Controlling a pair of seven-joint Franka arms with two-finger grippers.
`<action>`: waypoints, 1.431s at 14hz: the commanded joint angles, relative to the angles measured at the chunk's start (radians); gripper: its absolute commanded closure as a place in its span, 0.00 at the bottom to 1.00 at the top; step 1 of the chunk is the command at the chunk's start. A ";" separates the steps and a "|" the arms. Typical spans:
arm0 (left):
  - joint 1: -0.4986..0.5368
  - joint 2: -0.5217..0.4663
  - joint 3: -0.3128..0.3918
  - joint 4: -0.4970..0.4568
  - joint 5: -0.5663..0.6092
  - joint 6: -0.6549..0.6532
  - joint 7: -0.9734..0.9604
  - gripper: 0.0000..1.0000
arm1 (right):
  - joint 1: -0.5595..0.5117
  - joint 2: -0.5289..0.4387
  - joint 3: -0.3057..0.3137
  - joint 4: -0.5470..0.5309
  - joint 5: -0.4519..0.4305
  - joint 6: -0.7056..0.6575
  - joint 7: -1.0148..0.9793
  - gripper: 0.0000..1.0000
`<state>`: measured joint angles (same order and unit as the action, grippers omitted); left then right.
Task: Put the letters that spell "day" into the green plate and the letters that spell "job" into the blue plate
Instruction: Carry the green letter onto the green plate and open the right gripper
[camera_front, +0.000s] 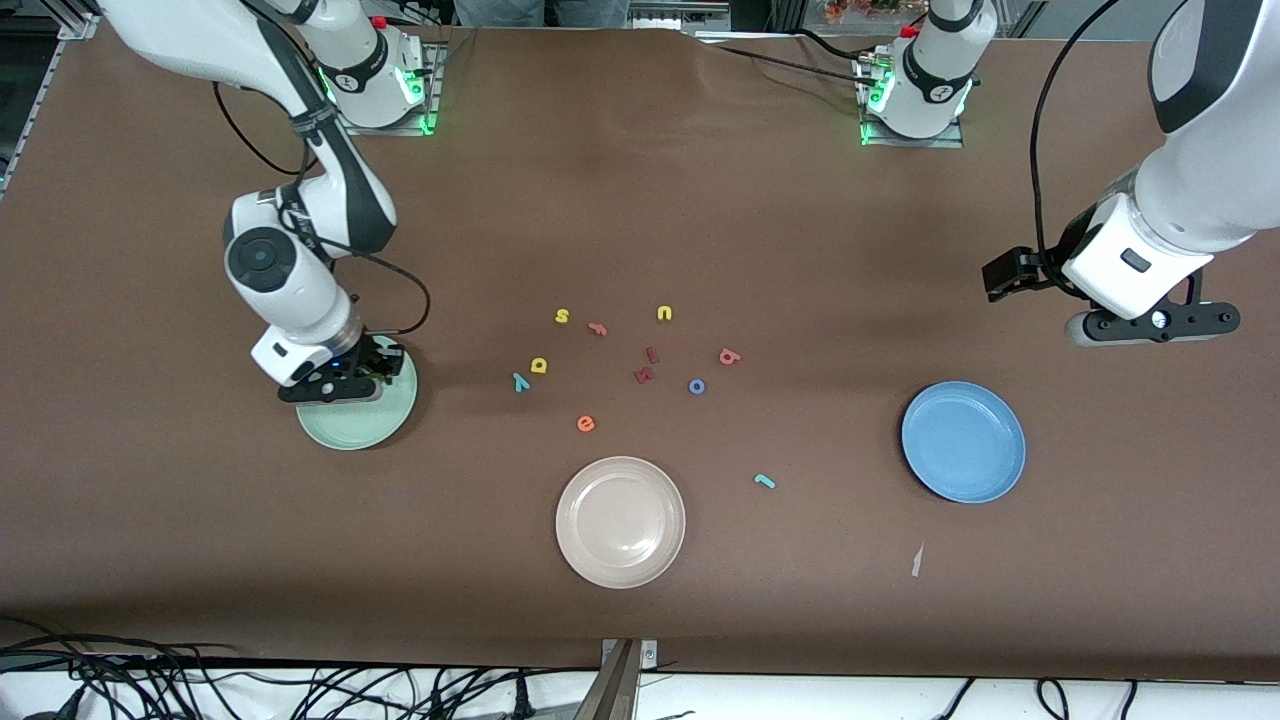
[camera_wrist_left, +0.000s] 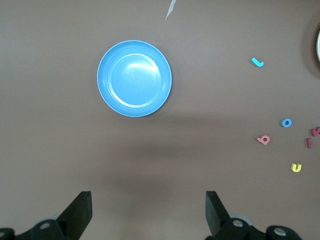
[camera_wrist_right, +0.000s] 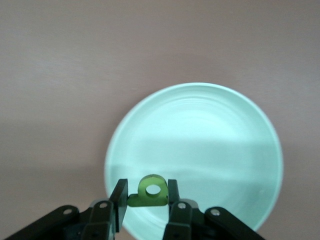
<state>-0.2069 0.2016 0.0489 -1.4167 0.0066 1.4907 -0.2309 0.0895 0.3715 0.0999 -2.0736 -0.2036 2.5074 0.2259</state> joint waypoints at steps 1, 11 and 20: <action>-0.011 0.001 0.002 0.021 -0.019 -0.021 -0.024 0.00 | -0.034 -0.016 0.014 -0.033 -0.008 0.004 -0.036 0.47; -0.012 0.001 -0.007 0.021 -0.011 -0.026 -0.025 0.00 | -0.022 0.041 0.118 0.044 0.001 0.005 0.168 0.17; 0.006 0.004 0.000 0.021 -0.014 -0.026 -0.022 0.00 | 0.174 0.188 0.123 0.184 -0.011 0.008 0.385 0.18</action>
<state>-0.2078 0.2016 0.0449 -1.4153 0.0067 1.4865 -0.2503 0.2346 0.5073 0.2392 -1.9493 -0.2025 2.5136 0.5853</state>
